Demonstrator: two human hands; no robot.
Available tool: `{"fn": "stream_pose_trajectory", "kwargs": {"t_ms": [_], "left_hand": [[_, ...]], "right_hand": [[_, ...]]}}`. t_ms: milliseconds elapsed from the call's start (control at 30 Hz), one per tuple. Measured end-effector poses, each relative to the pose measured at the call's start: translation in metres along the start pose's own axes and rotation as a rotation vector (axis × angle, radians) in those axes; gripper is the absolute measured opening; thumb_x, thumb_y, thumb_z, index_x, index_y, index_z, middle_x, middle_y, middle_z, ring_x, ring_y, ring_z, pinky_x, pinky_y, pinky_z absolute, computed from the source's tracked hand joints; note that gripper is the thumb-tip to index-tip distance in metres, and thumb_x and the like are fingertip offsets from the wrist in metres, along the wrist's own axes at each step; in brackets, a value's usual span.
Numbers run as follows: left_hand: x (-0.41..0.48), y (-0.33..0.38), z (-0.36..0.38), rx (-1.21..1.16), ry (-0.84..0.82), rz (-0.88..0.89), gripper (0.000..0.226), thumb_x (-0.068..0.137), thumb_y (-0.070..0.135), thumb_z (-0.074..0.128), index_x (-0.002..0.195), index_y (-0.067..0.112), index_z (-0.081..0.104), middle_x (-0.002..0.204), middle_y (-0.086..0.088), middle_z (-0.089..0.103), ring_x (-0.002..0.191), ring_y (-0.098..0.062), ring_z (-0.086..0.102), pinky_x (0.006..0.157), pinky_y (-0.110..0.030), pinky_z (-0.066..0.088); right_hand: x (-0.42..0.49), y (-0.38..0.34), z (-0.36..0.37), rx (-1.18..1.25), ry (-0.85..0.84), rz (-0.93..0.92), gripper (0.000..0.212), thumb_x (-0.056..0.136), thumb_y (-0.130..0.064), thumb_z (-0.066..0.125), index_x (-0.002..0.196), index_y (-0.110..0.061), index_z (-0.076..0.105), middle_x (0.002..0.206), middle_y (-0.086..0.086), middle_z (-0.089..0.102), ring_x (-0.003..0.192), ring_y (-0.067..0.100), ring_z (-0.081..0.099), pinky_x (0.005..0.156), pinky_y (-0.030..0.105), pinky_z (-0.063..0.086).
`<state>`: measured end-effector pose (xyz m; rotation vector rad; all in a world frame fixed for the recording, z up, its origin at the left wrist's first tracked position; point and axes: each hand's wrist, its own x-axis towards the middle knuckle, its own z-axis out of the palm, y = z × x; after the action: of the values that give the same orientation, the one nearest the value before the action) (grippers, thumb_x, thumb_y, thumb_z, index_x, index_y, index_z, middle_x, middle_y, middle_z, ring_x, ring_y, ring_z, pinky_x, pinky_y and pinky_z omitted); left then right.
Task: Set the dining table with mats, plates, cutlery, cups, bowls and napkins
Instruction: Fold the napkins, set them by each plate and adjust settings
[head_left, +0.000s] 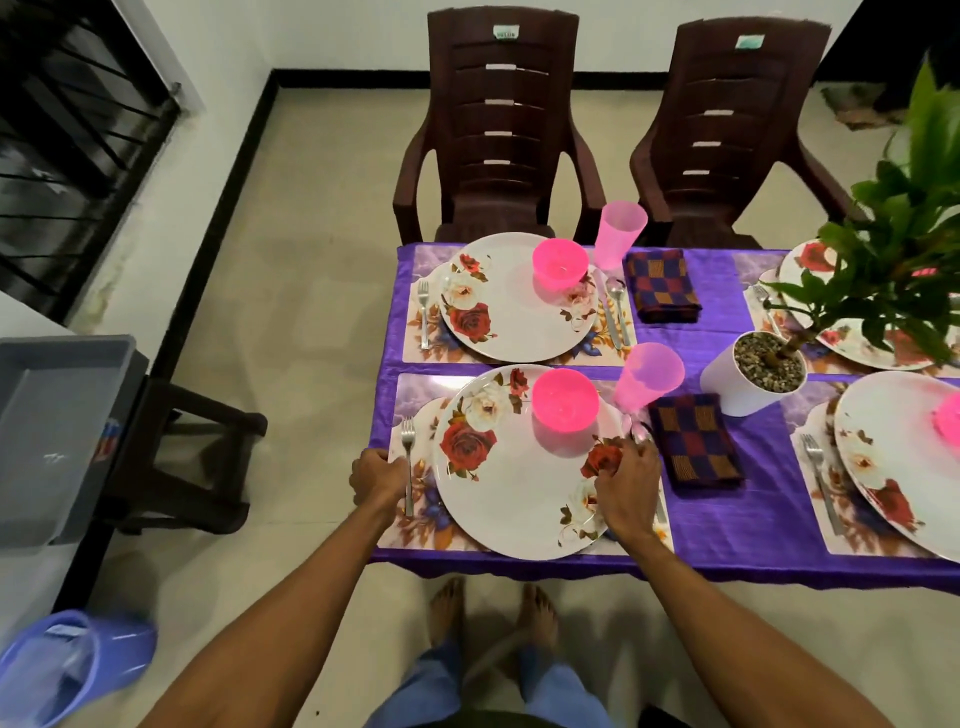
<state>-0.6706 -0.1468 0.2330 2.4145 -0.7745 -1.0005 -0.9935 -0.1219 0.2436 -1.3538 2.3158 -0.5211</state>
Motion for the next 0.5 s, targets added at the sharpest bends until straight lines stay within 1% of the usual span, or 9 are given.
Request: {"fn": "stream_pose_trajectory", "kwargs": {"t_ms": [67,133,233,267,367,433,500], "left_hand": [[-0.003,0.004,-0.007,-0.055,-0.012,-0.002,0.009,0.086,0.02,0.068,0.091,0.011,0.067,0.095,-0.01,0.071,0.084,-0.03,0.068,0.08,-0.046,0.059],[-0.001,0.003,-0.011,-0.082,-0.005,0.001,0.006,0.088,0.017,0.07,0.09,0.011,0.07,0.094,-0.01,0.072,0.081,-0.027,0.068,0.079,-0.042,0.059],[0.0,0.0,-0.013,-0.048,0.0,0.01,0.014,0.089,0.016,0.072,0.098,0.005,0.073,0.096,-0.011,0.072,0.076,-0.024,0.064,0.071,-0.034,0.053],[0.001,-0.001,-0.014,-0.034,-0.001,0.017,0.016,0.089,0.016,0.072,0.1,0.004,0.073,0.097,-0.012,0.072,0.076,-0.024,0.064,0.069,-0.033,0.052],[0.003,-0.002,-0.016,-0.012,0.008,0.039,0.018,0.088,0.015,0.074,0.099,0.002,0.074,0.098,-0.015,0.073,0.077,-0.026,0.067,0.071,-0.035,0.055],[0.002,-0.001,-0.016,-0.02,0.016,0.043,0.018,0.088,0.014,0.074,0.1,0.001,0.073,0.098,-0.016,0.073,0.076,-0.025,0.065,0.068,-0.032,0.052],[0.001,0.001,-0.017,-0.023,0.024,0.051,0.019,0.088,0.012,0.074,0.101,-0.001,0.073,0.099,-0.017,0.073,0.076,-0.025,0.064,0.068,-0.031,0.049]], "right_hand": [[0.001,0.001,0.001,0.004,0.005,0.013,0.057,0.082,0.0,0.066,0.137,-0.005,0.051,0.147,0.022,0.041,0.136,0.04,0.038,0.113,0.054,0.036],[0.002,0.001,0.0,0.018,0.009,0.018,0.055,0.082,0.001,0.064,0.136,-0.006,0.052,0.145,0.021,0.044,0.136,0.039,0.039,0.113,0.052,0.036],[0.002,-0.001,-0.002,0.039,0.016,0.031,0.054,0.079,0.005,0.064,0.131,-0.006,0.056,0.139,0.018,0.049,0.13,0.037,0.044,0.107,0.05,0.04],[0.002,-0.001,-0.002,0.048,0.017,0.036,0.053,0.079,0.006,0.064,0.13,-0.006,0.057,0.136,0.018,0.05,0.127,0.037,0.046,0.104,0.049,0.042],[0.005,0.0,-0.002,0.063,0.012,0.048,0.047,0.078,0.005,0.068,0.124,-0.005,0.06,0.127,0.017,0.055,0.121,0.036,0.051,0.1,0.046,0.044],[0.006,0.001,-0.001,0.083,0.011,0.047,0.046,0.076,0.001,0.073,0.12,-0.007,0.061,0.124,0.015,0.058,0.119,0.034,0.053,0.1,0.046,0.045],[0.005,0.0,-0.001,0.104,0.011,0.056,0.045,0.077,0.001,0.075,0.119,-0.007,0.062,0.123,0.015,0.058,0.119,0.033,0.053,0.099,0.045,0.045]]}}
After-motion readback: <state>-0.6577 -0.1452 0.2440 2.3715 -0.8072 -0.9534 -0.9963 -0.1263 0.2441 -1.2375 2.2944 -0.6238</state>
